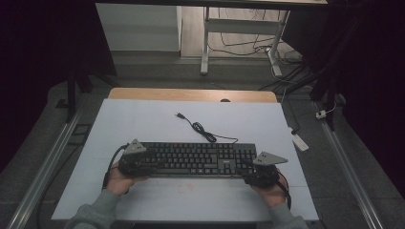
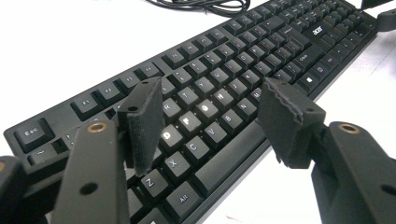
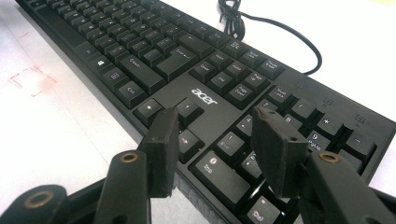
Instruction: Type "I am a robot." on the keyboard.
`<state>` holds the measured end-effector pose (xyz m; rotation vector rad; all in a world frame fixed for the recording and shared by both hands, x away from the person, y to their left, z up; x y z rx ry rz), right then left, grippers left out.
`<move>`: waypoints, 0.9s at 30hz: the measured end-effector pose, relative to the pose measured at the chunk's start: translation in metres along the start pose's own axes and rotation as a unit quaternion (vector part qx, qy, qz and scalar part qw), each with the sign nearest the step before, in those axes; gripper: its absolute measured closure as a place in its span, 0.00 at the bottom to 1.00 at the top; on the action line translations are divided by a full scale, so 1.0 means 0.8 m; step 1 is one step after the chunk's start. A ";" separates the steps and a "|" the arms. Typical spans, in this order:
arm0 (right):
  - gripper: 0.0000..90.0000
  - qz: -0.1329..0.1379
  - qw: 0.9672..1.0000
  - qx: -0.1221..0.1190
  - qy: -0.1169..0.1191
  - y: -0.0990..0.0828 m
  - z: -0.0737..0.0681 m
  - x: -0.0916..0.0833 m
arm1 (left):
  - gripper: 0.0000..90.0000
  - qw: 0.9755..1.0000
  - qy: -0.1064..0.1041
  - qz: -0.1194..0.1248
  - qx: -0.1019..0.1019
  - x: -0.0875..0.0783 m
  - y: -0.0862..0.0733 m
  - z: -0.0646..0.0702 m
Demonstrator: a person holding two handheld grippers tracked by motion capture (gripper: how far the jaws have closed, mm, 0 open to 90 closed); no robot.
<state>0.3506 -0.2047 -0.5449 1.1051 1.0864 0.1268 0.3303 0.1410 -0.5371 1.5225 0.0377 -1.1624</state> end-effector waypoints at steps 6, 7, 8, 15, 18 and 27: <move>0.58 -0.002 1.000 -0.001 -0.002 0.000 0.000 0.000 | 0.43 1.000 0.006 0.002 -0.005 -0.005 0.000 -0.007; 0.58 -0.002 1.000 -0.001 -0.002 0.000 0.000 0.000 | 0.44 1.000 0.007 0.001 -0.006 -0.006 0.000 -0.008; 0.58 -0.001 1.000 -0.001 0.000 0.000 0.000 0.000 | 0.44 1.000 0.009 0.002 -0.006 -0.006 0.000 -0.009; 0.58 -0.003 1.000 -0.002 -0.002 -0.001 0.000 0.000 | 0.45 1.000 0.020 -0.004 -0.009 -0.009 -0.002 -0.017; 0.58 -0.001 1.000 -0.001 0.000 0.000 0.000 0.000 | 0.46 0.999 0.030 -0.010 -0.014 -0.010 -0.005 -0.023; 0.58 -0.006 1.000 -0.003 -0.003 -0.001 0.000 0.000 | 0.61 0.998 0.047 -0.025 -0.014 -0.009 -0.014 -0.039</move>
Point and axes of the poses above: each handheld gripper's, and its own axes: x roughly forward along the jaws, y roughly out of its top, z roughly to its right, the point moved 7 cm from there along x, roughly forward along the jaws, and after that the axes turned 5 degrees about -z, right-handed, at the moved point
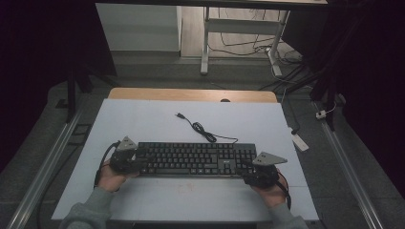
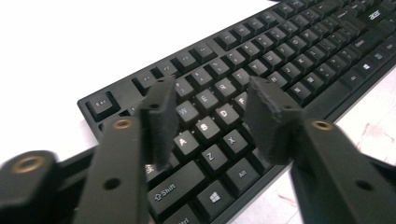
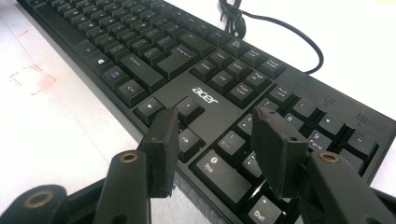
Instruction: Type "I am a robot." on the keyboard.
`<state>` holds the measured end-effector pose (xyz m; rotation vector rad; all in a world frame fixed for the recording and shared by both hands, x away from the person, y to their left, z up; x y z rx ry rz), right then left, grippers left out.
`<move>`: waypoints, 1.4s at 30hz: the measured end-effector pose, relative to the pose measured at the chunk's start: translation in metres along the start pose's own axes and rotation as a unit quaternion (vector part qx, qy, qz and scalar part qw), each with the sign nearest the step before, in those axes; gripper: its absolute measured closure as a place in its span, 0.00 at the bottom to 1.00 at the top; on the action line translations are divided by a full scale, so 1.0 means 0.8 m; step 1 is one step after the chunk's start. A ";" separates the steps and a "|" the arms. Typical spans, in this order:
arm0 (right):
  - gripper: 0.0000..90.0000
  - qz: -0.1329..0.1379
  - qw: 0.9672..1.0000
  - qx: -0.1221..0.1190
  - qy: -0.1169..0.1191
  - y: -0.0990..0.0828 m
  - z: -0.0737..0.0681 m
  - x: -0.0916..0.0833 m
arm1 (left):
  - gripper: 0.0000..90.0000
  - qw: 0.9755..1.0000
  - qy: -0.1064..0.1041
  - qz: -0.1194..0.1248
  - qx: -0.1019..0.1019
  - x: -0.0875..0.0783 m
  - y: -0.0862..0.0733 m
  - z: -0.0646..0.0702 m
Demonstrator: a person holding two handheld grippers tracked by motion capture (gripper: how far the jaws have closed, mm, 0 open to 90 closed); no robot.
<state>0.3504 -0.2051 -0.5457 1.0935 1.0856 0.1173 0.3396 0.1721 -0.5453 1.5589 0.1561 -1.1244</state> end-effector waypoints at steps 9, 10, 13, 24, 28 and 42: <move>0.58 0.000 1.000 -0.001 0.001 0.000 -0.001 0.001 | 0.99 1.000 0.007 -0.018 0.006 0.007 -0.006 -0.006; 0.58 0.001 1.000 0.000 0.003 0.000 -0.001 0.001 | 0.99 1.000 0.009 -0.019 0.006 0.008 -0.007 -0.006; 0.58 0.000 1.000 -0.001 0.001 0.000 0.000 0.001 | 0.99 1.000 0.012 -0.024 0.005 0.010 -0.008 -0.007; 0.57 0.002 1.000 0.000 0.002 0.000 -0.001 0.002 | 0.99 0.999 0.022 -0.046 0.006 0.024 -0.014 -0.011; 0.57 0.000 1.000 -0.002 0.002 0.000 -0.001 0.002 | 0.99 0.999 0.023 -0.049 0.004 0.026 -0.016 -0.012; 0.57 0.000 1.000 -0.002 0.002 -0.001 -0.001 0.002 | 0.99 0.998 0.026 -0.056 0.005 0.032 -0.017 -0.013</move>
Point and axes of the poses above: each handheld gripper's, and its own axes: x roughly forward along the jaws, y roughly out of its top, z roughly to its right, the point moved 7 cm from there along x, roughly forward along the jaws, and after that the axes turned 5 degrees about -z, right-handed, at the moved point
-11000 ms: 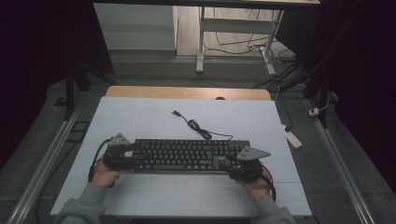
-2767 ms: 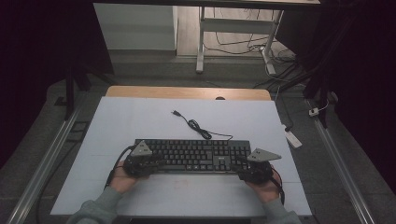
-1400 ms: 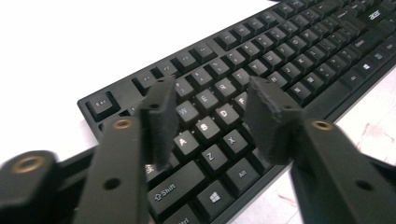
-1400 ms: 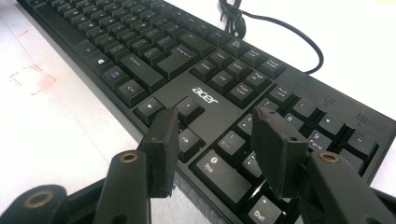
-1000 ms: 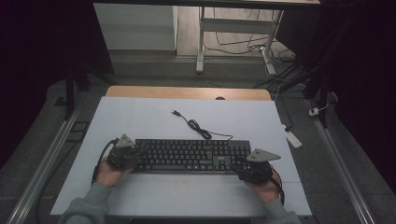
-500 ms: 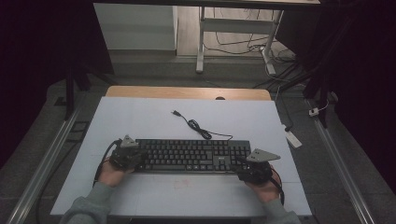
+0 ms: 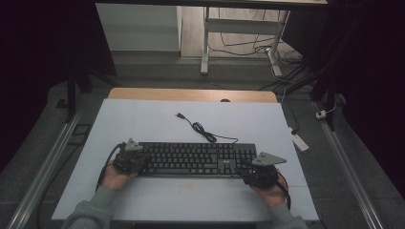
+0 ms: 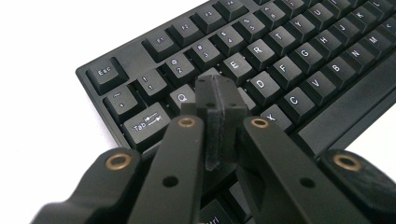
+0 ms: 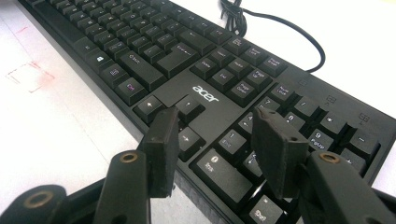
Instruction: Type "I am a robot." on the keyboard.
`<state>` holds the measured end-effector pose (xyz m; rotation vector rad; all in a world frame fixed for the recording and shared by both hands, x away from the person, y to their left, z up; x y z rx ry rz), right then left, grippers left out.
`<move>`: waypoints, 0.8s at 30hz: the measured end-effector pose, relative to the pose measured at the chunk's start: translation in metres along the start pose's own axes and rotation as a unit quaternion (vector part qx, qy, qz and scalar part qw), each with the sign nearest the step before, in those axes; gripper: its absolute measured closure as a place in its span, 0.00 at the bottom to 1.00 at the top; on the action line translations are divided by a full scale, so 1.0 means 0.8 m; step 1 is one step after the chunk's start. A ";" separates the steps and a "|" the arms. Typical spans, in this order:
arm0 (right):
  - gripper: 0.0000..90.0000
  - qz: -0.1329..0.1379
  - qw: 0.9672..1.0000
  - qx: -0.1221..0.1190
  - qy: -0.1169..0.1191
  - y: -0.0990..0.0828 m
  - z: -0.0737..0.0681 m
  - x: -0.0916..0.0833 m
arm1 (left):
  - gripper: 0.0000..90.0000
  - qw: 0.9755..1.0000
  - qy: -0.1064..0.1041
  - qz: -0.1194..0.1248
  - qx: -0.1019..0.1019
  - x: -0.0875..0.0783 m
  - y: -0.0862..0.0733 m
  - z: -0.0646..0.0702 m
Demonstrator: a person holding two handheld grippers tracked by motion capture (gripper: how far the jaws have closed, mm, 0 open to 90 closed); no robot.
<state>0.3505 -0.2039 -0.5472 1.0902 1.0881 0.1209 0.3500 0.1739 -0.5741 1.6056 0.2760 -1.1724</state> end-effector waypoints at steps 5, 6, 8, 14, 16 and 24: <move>0.57 0.000 1.000 0.001 0.001 0.000 0.000 0.000 | 0.99 1.000 0.000 -0.005 0.001 0.003 -0.002 0.000; 0.57 0.000 1.000 0.000 0.000 0.000 0.000 0.000 | 0.99 1.000 -0.001 -0.004 0.000 0.004 -0.002 0.000; 0.57 -0.001 1.000 -0.001 0.000 0.000 0.000 0.000 | 0.99 1.000 -0.002 -0.002 -0.002 0.002 -0.001 0.000; 0.57 0.000 1.000 0.000 0.000 0.000 0.000 -0.001 | 0.96 1.000 -0.009 0.026 -0.004 -0.009 0.004 0.003; 0.57 0.005 1.000 0.003 -0.001 0.001 0.000 -0.001 | 0.91 0.999 -0.018 0.036 -0.007 -0.013 0.006 0.003; 0.57 0.005 1.000 0.003 -0.004 0.000 0.003 -0.004 | 0.61 0.996 -0.049 0.065 -0.028 -0.026 0.009 0.002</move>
Point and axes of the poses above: each handheld gripper's, and its own axes: x roughly forward along the jaws, y roughly out of its top, z roughly to its right, the point moved 7 cm from there along x, roughly forward along the jaws, and after that the axes turned 5 degrees about -z, right-handed, at the moved point
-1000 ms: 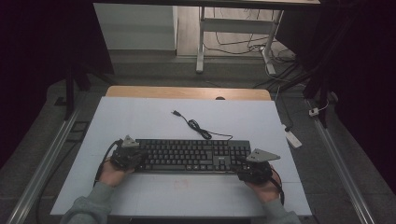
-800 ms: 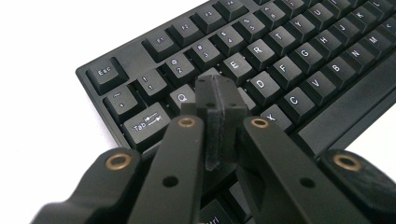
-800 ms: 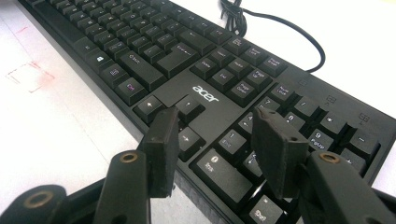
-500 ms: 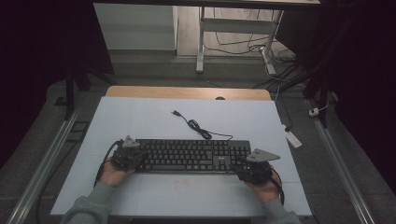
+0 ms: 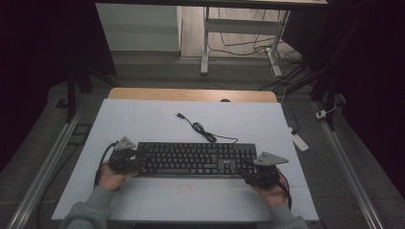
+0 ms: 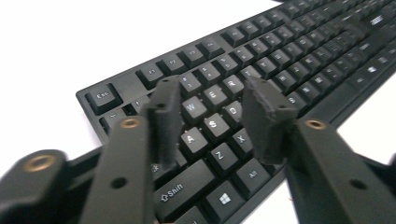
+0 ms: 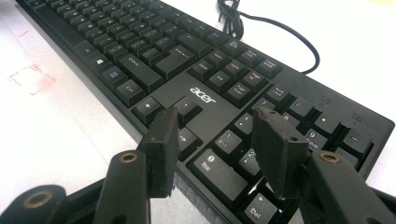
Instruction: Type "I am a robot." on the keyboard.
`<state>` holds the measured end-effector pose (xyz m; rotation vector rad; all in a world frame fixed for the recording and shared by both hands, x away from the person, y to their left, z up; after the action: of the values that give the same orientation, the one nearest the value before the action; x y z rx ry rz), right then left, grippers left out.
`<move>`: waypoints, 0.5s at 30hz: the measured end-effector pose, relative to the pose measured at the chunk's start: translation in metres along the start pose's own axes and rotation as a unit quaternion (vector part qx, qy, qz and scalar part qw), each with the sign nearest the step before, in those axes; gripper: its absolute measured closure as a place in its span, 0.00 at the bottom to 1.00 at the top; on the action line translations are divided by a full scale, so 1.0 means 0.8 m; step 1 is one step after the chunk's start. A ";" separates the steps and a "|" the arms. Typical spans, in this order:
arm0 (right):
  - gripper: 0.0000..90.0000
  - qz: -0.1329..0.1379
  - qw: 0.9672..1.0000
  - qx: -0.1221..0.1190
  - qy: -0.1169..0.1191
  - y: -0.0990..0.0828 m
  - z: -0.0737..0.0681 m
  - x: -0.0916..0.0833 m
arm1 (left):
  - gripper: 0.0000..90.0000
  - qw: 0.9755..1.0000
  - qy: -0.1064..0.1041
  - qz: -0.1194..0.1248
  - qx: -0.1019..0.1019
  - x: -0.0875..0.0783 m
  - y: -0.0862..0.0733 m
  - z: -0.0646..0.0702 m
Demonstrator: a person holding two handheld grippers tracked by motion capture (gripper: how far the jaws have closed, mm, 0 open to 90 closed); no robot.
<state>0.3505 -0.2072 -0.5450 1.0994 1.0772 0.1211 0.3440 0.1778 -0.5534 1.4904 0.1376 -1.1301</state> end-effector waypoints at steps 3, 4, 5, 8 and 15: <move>0.57 0.002 1.000 -0.001 0.005 0.000 -0.001 0.000 | 0.51 1.000 0.001 0.001 -0.002 -0.001 0.000 -0.001; 0.57 0.001 1.000 -0.001 0.005 0.000 -0.001 0.001 | 0.49 1.000 -0.002 0.001 -0.002 -0.001 0.001 0.000; 0.57 0.000 1.000 -0.002 0.005 0.000 -0.001 0.001 | 0.48 1.000 -0.003 0.000 -0.002 -0.001 0.001 0.000; 0.57 -0.001 1.000 -0.002 0.004 0.000 -0.001 0.001 | 0.45 1.000 -0.007 0.006 0.003 -0.003 0.003 0.001; 0.57 -0.005 1.000 -0.007 0.002 -0.001 -0.001 0.001 | 0.38 1.000 -0.025 0.014 0.006 -0.007 0.007 0.007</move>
<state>0.3499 -0.2068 -0.5460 1.0816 1.0846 0.1232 0.3416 0.1747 -0.5446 1.4698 0.0752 -1.1464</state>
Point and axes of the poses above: each handheld gripper's, and its own axes: x roughly forward along the jaws, y roughly out of its top, z roughly to its right, the point moved 7 cm from there along x, roughly forward along the jaws, and after that the axes turned 5 degrees about -z, right-handed, at the moved point
